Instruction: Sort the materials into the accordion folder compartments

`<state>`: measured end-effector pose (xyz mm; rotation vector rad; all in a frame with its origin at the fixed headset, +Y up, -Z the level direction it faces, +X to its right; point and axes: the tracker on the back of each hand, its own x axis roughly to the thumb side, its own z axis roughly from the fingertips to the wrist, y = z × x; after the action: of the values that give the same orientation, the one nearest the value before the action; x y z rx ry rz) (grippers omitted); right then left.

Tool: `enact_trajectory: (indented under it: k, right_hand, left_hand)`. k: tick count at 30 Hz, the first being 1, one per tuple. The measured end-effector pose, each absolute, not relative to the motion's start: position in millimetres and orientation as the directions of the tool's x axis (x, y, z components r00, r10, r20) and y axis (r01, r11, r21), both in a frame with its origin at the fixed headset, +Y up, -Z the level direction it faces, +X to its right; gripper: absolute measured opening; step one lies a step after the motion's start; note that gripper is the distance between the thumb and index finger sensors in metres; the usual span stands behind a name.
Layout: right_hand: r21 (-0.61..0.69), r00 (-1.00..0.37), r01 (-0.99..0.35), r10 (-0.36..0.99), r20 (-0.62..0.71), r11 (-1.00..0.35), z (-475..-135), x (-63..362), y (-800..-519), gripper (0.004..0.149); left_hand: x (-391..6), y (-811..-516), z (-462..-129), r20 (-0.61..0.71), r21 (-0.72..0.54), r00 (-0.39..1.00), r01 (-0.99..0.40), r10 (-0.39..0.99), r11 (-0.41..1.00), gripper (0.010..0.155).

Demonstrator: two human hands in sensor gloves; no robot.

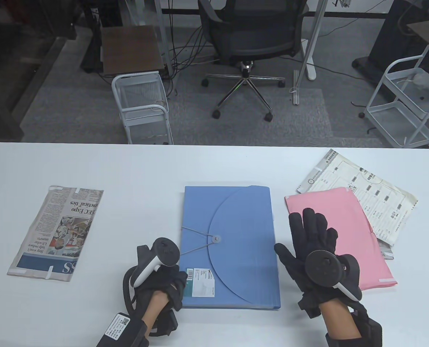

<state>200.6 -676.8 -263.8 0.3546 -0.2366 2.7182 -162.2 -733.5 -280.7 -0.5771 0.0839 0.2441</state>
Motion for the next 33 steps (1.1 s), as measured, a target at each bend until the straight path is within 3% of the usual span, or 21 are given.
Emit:
enact_trajectory:
  k: [3, 7, 12, 16, 21, 25, 33]
  right_hand:
    - [-0.059, -0.893, -0.371, 0.339, 0.295, -0.927, -264.5, 189.4, -682.8, 0.081]
    - [0.126, -0.880, -0.333, 0.356, 0.315, -0.935, -266.1, 165.5, -698.8, 0.079]
    - [0.338, -0.886, -0.180, 0.302, 0.352, -0.924, -264.4, 128.3, -724.9, 0.078]
    - [0.415, -0.882, -0.139, 0.303, 0.361, -0.899, -262.8, 112.9, -739.9, 0.075]
    - [0.412, -0.898, -0.066, 0.234, 0.372, -0.909, -262.4, 107.3, -748.0, 0.069]
    - [0.421, -0.897, -0.081, 0.251, 0.365, -0.904, -264.0, 106.6, -751.3, 0.063]
    - [0.406, -0.897, -0.075, 0.240, 0.372, -0.911, -266.2, 102.4, -750.6, 0.058]
  left_hand:
    - [-163.9, -730.1, -281.6, -0.153, -0.477, 0.974, -0.222, 0.168, 0.851, 0.054]
    - [-160.1, -716.8, -286.9, -0.125, -0.354, 0.977, -0.208, 0.174, 0.912, 0.057]
    - [-124.8, -698.6, -306.9, 0.011, -0.178, 0.996, -0.081, 0.084, 0.981, 0.057]
    - [-96.1, -707.3, -323.3, 0.052, -0.220, 0.999, 0.026, -0.014, 0.975, 0.058]
    - [-78.6, -726.9, -332.1, 0.054, -0.172, 0.986, 0.164, -0.157, 0.971, 0.046]
    - [-78.9, -730.0, -335.9, 0.089, -0.172, 0.990, 0.126, -0.112, 0.977, 0.034]
    - [-79.4, -729.2, -336.1, 0.111, -0.112, 0.987, -0.100, 0.113, 0.989, 0.032]
